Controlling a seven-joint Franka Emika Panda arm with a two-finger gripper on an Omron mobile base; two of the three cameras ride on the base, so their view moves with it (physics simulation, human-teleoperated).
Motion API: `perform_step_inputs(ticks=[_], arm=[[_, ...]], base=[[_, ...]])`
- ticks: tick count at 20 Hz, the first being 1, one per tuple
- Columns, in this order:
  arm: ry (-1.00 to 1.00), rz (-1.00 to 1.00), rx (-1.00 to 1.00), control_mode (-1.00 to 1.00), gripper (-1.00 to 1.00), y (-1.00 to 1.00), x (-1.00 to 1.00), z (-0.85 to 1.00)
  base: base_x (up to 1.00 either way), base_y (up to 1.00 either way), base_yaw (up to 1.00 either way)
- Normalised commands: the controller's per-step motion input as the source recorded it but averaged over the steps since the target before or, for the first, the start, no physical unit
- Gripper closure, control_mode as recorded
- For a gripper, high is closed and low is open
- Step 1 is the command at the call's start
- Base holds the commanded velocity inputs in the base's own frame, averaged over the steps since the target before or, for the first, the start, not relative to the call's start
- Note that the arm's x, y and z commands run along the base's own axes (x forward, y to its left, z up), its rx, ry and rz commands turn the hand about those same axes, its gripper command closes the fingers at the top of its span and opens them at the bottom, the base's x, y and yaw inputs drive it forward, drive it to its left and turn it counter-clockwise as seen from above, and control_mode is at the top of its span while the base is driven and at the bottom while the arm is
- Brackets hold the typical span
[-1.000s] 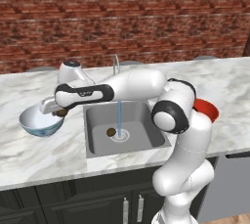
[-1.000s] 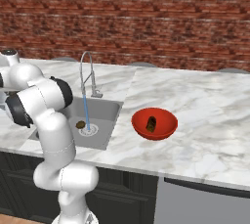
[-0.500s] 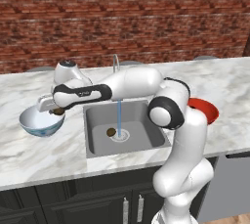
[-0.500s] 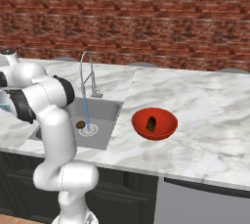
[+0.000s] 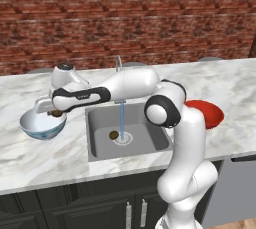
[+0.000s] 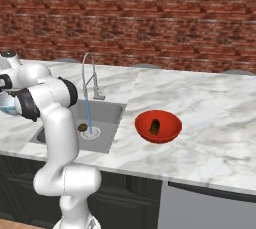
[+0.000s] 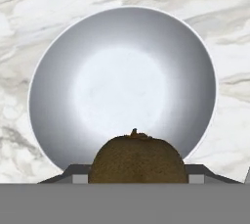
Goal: Pick the kiwis from the sink and place them in one bowl. Place the sweet potato in the other bowl. Then turn off the sink faucet.
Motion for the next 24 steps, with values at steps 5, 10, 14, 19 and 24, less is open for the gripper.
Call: perform_step_inputs(ticks=[5,10,14,19,24], arm=[[0.0,-0.04,-0.01,-1.0,1.0,0.25,0.15,-0.1],[0.0,-0.07,0.0,-1.0,-1.0,-0.02,0.0,0.0],[0.0,-0.08,0.0,-1.0,-1.0,-0.3,-0.1,0.0],[-0.01,-0.06,0.0,-1.0,-1.0,-0.1,-0.05,0.0],[-0.02,-0.05,0.0,-1.0,-1.0,-0.09,-0.1,0.09]], base=[[0.0,0.0,0.0],[0.0,0.0,0.0],[0.0,0.0,0.0],[0.0,0.0,0.0],[0.0,0.0,0.0]])
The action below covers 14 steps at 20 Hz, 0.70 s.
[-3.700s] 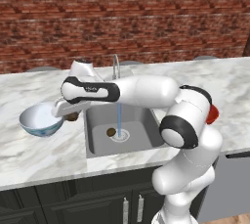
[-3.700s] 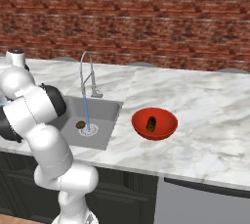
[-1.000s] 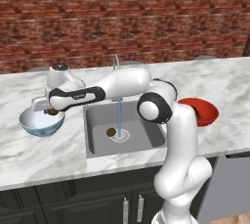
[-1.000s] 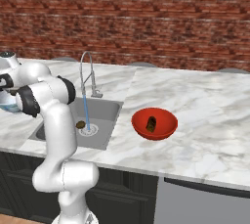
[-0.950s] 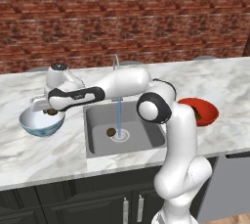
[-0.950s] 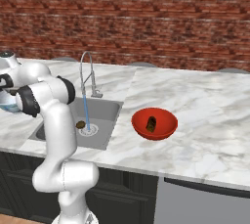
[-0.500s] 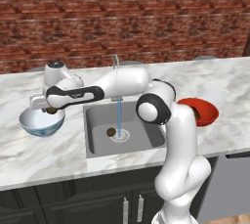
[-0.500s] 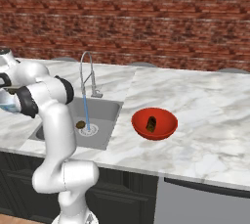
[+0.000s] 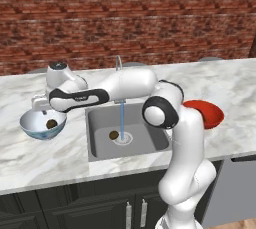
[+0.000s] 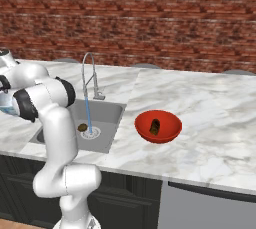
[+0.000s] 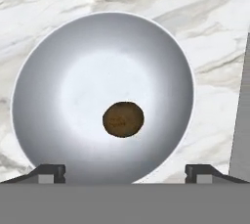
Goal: Pick the kiwis from the sink and place them in one bowl. Place the sweet potato in the other bowl. Then turn off the sink faucet.
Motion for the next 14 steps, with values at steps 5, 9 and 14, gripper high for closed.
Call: perform_step_inputs(ticks=[5,9,14], arm=[[0.0,-0.06,0.01,-1.0,-1.0,-0.47,-0.39,0.42],[0.0,-0.06,0.05,-1.0,-1.0,-0.68,-0.58,0.37],[0.0,-0.06,0.04,-1.0,-1.0,-0.78,-0.6,0.1]], base=[[0.0,0.0,0.0],[0.0,0.0,0.0],[0.0,0.0,0.0]])
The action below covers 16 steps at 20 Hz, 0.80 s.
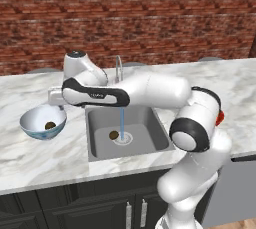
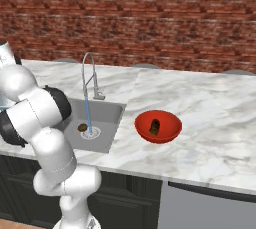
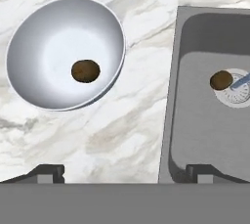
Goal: Pick the kiwis from the sink and place them in one bowl. Place the sweet potato in the other bowl. Then turn off the sink faucet.
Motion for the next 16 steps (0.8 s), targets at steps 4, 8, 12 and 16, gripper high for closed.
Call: perform_step_inputs(ticks=[4,8,12,16], arm=[[0.0,-0.07,0.0,-1.0,-1.0,-0.85,-0.38,0.0],[0.0,-0.07,0.0,-1.0,-1.0,-0.79,-0.29,0.0],[0.0,-0.01,0.0,-1.0,-1.0,-0.58,-0.09,0.0],[0.06,-0.01,0.0,-1.0,-1.0,-0.44,0.0,0.0]], base=[[0.0,0.0,0.0],[0.0,0.0,0.0],[0.0,0.0,0.0],[0.0,0.0,0.0]])
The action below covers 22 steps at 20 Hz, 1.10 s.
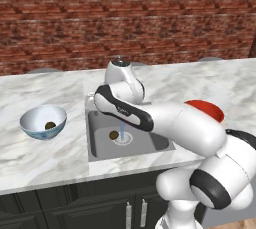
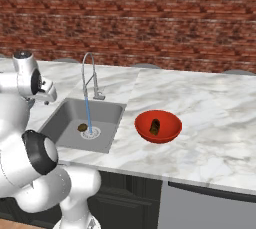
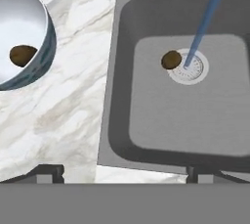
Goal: Pick the kiwis from the sink and place them in one bowl. Place the sweet potato in the other bowl. Then turn off the sink faucet.
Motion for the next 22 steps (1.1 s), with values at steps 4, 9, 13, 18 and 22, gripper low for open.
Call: perform_step_inputs(ticks=[4,9,13,18,22], arm=[[0.11,-0.06,0.0,-1.0,-1.0,-0.36,0.0,0.0],[0.07,-0.06,-0.04,-1.0,-1.0,-0.32,0.0,-0.01],[0.0,-0.06,-0.13,-1.0,-1.0,-0.14,0.0,-0.16],[0.0,-0.07,-0.19,-1.0,-1.0,-0.18,0.0,-0.3],[0.0,-0.02,-0.03,-1.0,-1.0,-0.29,0.0,-0.11]], base=[[0.0,0.0,0.0],[0.0,0.0,0.0],[0.0,0.0,0.0],[0.0,0.0,0.0],[0.0,0.0,0.0]])
